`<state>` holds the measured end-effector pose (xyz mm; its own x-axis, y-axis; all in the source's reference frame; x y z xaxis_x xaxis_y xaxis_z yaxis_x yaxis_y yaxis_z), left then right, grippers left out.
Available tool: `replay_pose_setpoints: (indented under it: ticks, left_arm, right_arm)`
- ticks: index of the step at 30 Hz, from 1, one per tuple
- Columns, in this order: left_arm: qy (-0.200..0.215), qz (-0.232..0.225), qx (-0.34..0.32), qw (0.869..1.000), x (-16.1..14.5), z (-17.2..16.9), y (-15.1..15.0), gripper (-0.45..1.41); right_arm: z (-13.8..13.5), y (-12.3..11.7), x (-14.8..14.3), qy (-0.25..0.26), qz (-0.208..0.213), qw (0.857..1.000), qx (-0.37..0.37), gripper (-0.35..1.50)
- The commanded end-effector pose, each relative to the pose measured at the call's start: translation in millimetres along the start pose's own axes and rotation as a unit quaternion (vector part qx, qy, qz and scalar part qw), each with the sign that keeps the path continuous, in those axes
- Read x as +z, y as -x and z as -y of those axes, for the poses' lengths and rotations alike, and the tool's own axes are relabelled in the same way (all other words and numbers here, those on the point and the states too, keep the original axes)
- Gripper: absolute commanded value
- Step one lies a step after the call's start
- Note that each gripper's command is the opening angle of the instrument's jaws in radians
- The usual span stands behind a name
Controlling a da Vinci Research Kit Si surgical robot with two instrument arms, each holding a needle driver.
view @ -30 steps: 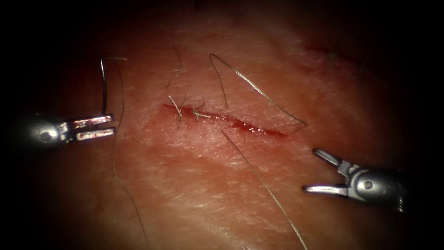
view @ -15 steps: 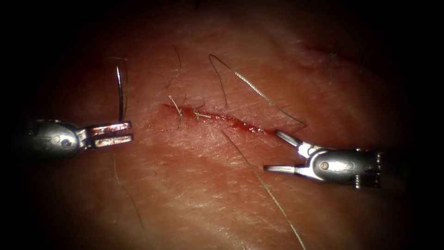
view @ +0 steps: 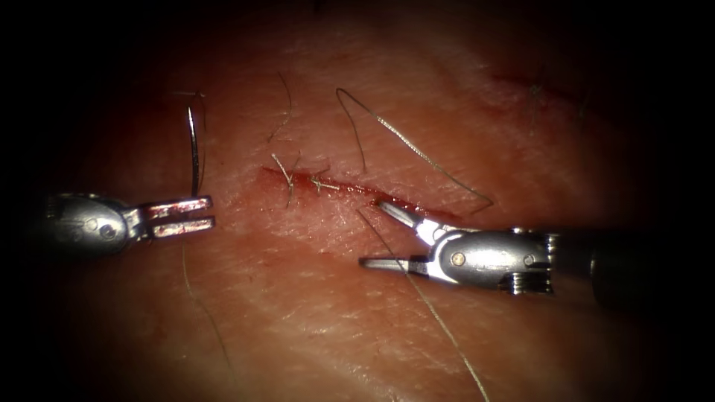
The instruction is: Wound Closure
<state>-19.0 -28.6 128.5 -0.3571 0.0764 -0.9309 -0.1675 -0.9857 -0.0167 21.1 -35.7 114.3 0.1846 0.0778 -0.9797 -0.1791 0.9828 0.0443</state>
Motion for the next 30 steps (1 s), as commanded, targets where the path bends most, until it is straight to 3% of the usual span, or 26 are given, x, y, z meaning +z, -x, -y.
replay_pose_setpoints:
  ticks: [1,8,18,19,20,21,22,24,30]
  left_arm:
    - [0.001,-0.001,-0.001,1.000,0.7,-0.4,0.4,-0.45]
    - [0.001,0.000,-0.001,1.000,0.8,-0.4,0.4,-0.45]
    - [0.002,-0.001,0.000,1.000,0.8,-0.7,0.4,-0.45]
    - [0.002,-0.002,0.000,1.000,0.8,-0.7,0.4,-0.45]
    - [0.002,-0.002,0.000,1.000,0.8,-0.7,0.4,-0.45]
    - [0.002,-0.002,0.000,1.000,0.8,-0.7,0.4,-0.45]
    - [0.002,-0.002,0.000,1.000,0.8,-0.7,0.4,-0.45]
    - [0.002,-0.002,0.000,1.000,0.8,-0.7,0.4,-0.45]
    - [0.003,-0.002,-0.002,1.000,0.9,-0.9,0.4,-0.45]
  right_arm:
    - [0.3,0.4,1.2,0.000,-0.002,1.000,0.000,0.98]
    - [0.0,0.8,1.9,0.002,0.000,1.000,-0.003,0.84]
    - [-0.8,1.4,3.5,0.002,0.007,1.000,-0.006,0.84]
    - [-0.7,1.4,3.6,-0.001,0.012,1.000,-0.006,0.52]
    - [-0.7,1.4,3.6,-0.001,0.012,1.000,-0.006,0.52]
    - [-0.6,1.4,3.6,-0.008,0.016,1.000,-0.007,0.12]
    - [-0.5,1.4,3.5,-0.014,0.019,1.000,-0.007,-0.10]
    - [-0.2,1.3,3.0,-0.004,0.029,1.000,-0.008,-0.35]
    - [1.4,0.4,0.2,-0.017,0.029,0.999,-0.008,-0.35]
